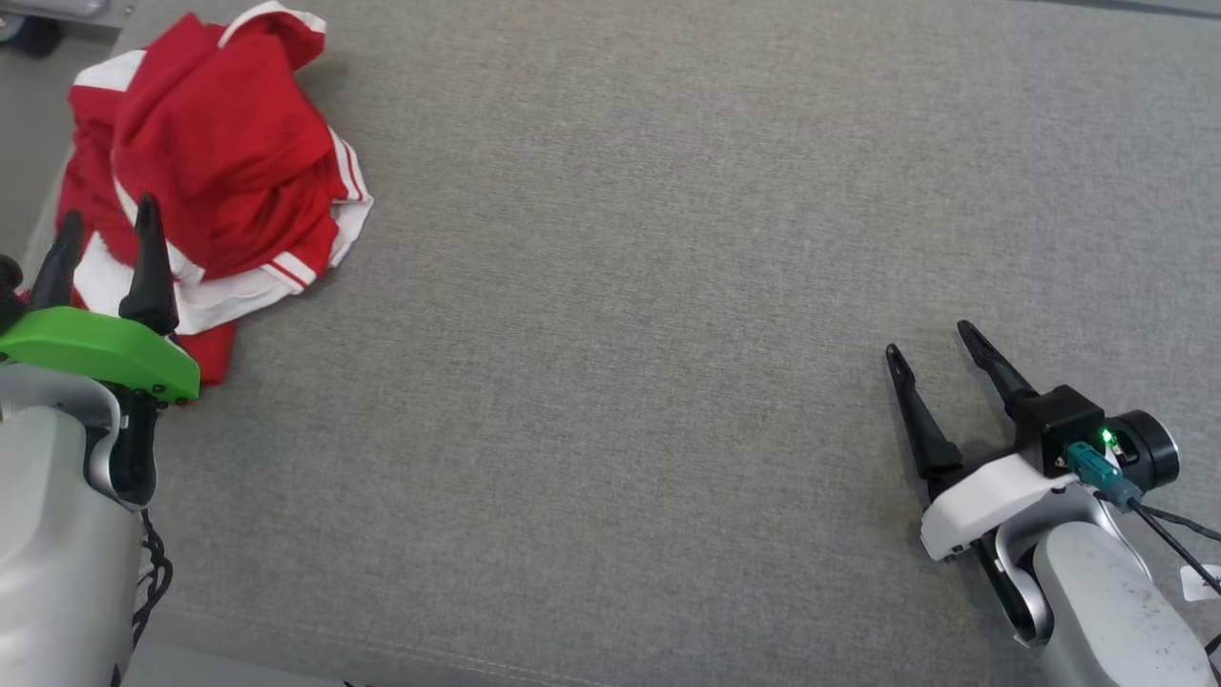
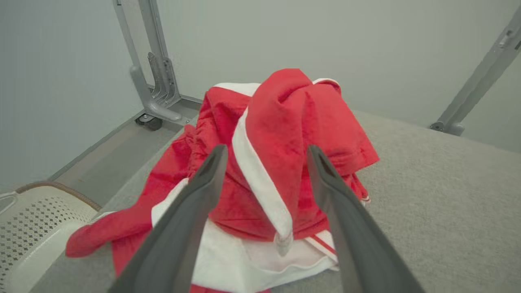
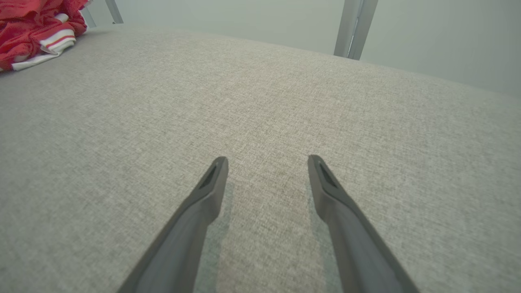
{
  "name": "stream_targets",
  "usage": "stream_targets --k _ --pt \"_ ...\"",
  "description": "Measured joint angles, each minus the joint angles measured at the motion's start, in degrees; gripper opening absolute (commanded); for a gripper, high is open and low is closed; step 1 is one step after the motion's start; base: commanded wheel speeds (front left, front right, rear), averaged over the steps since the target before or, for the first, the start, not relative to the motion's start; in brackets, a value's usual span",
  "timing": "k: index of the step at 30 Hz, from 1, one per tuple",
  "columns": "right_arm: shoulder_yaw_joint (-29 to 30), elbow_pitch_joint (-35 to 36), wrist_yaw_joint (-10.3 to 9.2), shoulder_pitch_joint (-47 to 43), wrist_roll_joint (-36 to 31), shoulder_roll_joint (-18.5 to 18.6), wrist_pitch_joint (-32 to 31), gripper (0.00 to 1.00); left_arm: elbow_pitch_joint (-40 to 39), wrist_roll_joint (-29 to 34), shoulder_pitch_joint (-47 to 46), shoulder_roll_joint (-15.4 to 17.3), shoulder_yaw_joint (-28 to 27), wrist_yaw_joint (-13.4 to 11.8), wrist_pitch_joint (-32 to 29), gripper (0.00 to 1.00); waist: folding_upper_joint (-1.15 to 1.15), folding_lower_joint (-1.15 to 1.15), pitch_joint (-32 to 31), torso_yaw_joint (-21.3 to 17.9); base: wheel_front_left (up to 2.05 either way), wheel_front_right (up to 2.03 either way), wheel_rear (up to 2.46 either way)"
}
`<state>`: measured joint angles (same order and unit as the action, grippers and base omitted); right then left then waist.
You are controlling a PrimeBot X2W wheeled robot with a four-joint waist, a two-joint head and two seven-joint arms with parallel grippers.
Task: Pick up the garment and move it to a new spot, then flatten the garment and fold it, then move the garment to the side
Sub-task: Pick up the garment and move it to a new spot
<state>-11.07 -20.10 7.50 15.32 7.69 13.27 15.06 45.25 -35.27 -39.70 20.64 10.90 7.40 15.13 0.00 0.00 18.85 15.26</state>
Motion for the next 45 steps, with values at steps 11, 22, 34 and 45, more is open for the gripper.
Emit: stream_targets --k 11,22,34,45 --pt "0.6 0.9 0.00 1.4 -0.2 0.5 0.0 1.00 12.1 -3.3 -5.8 0.8 1.2 0.1 -0.1 0.00 0.01 0.00 4.3 -5.1 0.00 0.00 0.00" --pt "1.5 -0.2 0.00 -0.4 1.1 -3.1 0.1 1.00 -14.9 14.9 -2.4 0.2 -7.6 -0.4 0.0 0.00 0.01 0.00 -0.2 -6.1 0.00 0.00 0.00" --pt "4.0 -0.1 0.00 -3.5 2.2 -6.1 0.1 1.00 -30.7 14.2 2.8 -12.7 7.5 0.0 0.0 0.00 0.01 0.00 -6.8 -9.8 0.00 0.00 0.00" --pt "3.1 1.1 0.00 -3.4 2.2 -6.4 0.1 1.00 -29.0 7.7 8.3 -17.9 23.1 0.0 0.0 0.00 0.01 0.00 -8.1 -19.3 0.00 0.00 0.00"
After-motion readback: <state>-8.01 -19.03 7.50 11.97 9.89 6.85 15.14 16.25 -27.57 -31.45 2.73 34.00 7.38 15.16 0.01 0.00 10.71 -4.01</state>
